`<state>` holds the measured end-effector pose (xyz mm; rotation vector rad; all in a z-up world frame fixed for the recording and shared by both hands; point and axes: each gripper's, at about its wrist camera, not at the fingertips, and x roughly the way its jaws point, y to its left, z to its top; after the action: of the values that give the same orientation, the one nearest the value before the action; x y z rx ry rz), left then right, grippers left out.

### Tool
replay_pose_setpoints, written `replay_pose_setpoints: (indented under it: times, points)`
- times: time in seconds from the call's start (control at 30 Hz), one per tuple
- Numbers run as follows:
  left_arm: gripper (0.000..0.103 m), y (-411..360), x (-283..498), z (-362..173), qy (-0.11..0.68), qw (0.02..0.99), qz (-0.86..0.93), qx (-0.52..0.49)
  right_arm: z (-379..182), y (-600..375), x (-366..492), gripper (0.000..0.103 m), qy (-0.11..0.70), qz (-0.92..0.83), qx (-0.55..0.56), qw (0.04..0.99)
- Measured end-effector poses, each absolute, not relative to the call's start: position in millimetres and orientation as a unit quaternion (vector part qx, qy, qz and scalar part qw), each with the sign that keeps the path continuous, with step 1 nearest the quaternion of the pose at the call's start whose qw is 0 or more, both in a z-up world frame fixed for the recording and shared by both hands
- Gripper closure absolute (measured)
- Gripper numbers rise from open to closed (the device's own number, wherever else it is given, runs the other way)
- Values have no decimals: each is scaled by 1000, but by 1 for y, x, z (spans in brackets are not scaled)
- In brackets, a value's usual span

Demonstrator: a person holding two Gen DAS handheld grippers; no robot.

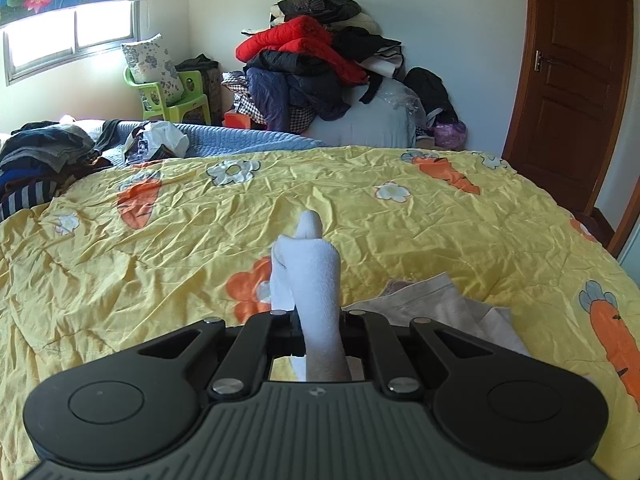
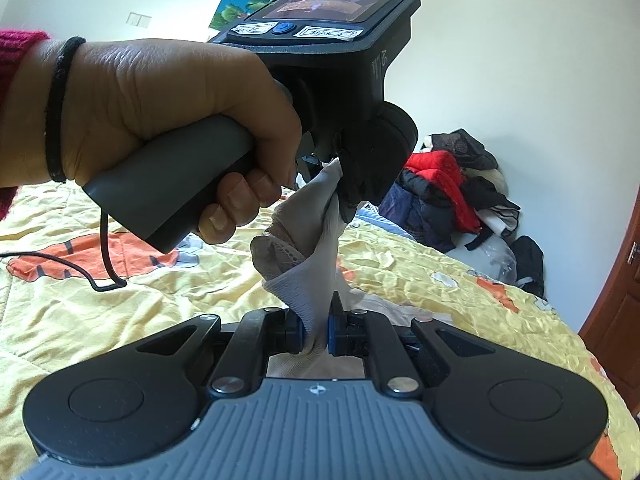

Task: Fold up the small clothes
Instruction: 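Lift the folded shirt edge upward with both grippers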

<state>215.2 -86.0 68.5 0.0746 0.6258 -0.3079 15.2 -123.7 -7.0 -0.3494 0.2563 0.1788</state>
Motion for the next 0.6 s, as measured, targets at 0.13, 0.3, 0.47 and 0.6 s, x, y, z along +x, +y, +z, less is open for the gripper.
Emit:
replay_pose_setpoints:
  times: [0.13, 0.3, 0.47, 0.6]
  points:
    - [95, -101, 213, 72, 305, 938, -159, 37, -4, -137, 15, 91, 126, 76, -162, 976]
    - [95, -123, 211, 71, 306, 936, -170, 44, -4, -154, 14, 91, 129, 61, -145, 979]
    - [95, -144, 211, 67, 311, 931, -182, 49, -6, -173, 13, 91, 136, 47, -124, 982]
    - [95, -162, 209, 64, 314, 928, -192, 57, -8, -187, 12, 91, 143, 36, -107, 983]
